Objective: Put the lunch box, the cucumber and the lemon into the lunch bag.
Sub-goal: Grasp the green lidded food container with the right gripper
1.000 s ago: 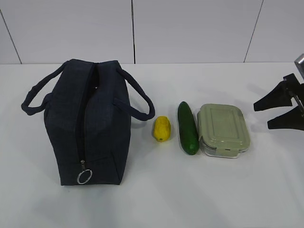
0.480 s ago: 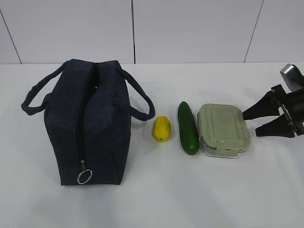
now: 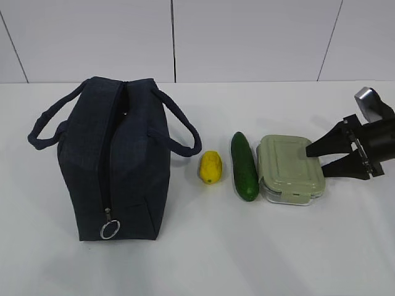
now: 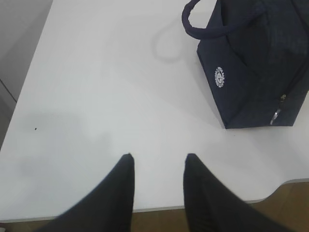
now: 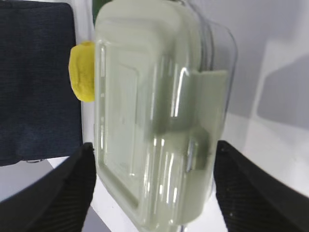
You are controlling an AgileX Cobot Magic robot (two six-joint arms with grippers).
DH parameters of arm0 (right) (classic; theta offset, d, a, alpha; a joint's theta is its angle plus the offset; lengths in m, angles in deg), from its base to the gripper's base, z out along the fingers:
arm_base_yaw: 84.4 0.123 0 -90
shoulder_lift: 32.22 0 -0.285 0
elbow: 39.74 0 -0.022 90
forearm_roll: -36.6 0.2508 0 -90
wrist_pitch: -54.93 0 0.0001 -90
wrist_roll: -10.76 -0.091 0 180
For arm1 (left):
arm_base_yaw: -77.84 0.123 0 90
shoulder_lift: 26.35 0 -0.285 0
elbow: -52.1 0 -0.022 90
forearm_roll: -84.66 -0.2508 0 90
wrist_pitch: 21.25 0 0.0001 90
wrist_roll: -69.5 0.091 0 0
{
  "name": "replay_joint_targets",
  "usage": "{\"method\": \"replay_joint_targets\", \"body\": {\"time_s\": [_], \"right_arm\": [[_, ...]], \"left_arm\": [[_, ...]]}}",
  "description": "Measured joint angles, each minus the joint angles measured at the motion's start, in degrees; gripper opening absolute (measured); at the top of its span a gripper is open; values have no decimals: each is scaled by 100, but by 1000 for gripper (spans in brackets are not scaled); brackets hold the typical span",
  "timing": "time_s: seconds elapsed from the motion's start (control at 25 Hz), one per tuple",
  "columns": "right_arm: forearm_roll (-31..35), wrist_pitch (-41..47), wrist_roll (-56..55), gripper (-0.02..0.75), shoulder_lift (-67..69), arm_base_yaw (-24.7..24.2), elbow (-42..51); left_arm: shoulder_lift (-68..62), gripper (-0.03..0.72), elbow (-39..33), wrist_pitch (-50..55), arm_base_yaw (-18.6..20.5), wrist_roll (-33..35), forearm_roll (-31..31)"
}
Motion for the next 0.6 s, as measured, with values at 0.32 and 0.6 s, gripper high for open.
{"method": "replay_joint_targets", "body": {"time_s": [0.32,0.6], "right_arm": [[66,0,90,566,108,47,-108],[150,-25,116,566,330,173,-240]], "left_arm": [[0,245,0,0,0,0,0],[0,245,0,0,0,0,0]]}}
